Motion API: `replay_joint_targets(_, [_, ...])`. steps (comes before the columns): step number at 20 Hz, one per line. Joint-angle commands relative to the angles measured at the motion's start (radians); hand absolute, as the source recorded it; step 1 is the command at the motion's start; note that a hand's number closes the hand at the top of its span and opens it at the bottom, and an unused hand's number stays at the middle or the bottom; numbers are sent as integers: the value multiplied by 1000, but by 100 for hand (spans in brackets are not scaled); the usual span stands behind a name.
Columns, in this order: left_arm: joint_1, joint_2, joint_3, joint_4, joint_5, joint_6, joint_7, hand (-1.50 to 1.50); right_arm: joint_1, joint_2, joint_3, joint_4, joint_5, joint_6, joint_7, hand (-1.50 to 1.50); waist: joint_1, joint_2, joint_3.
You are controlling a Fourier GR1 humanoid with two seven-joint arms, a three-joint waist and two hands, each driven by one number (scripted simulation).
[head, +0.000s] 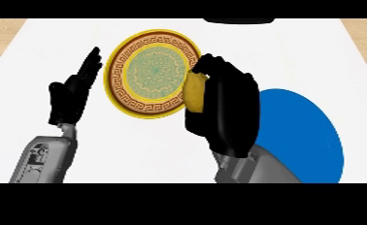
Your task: Pick the lemon from the plate and place it in the plate
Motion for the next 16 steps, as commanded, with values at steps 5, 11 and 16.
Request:
replay_joint_targets(5, [-19, -10, -2, -1, -6, -5, 12, 0, -280, 7, -6, 420, -236, -275, 55, 150, 20, 5, 0])
replay_joint_targets(11, [-18, -38, -32, -23, -22, 0, 27, 0, -428, 7, 57, 731, -372, -363, 34, 150, 40, 8, 0])
replay_joint_targets(16, [-60, -88, -71, 9, -51, 25, 31, 0, -527, 7, 89, 928, -478, -333, 24, 150, 65, 15, -1])
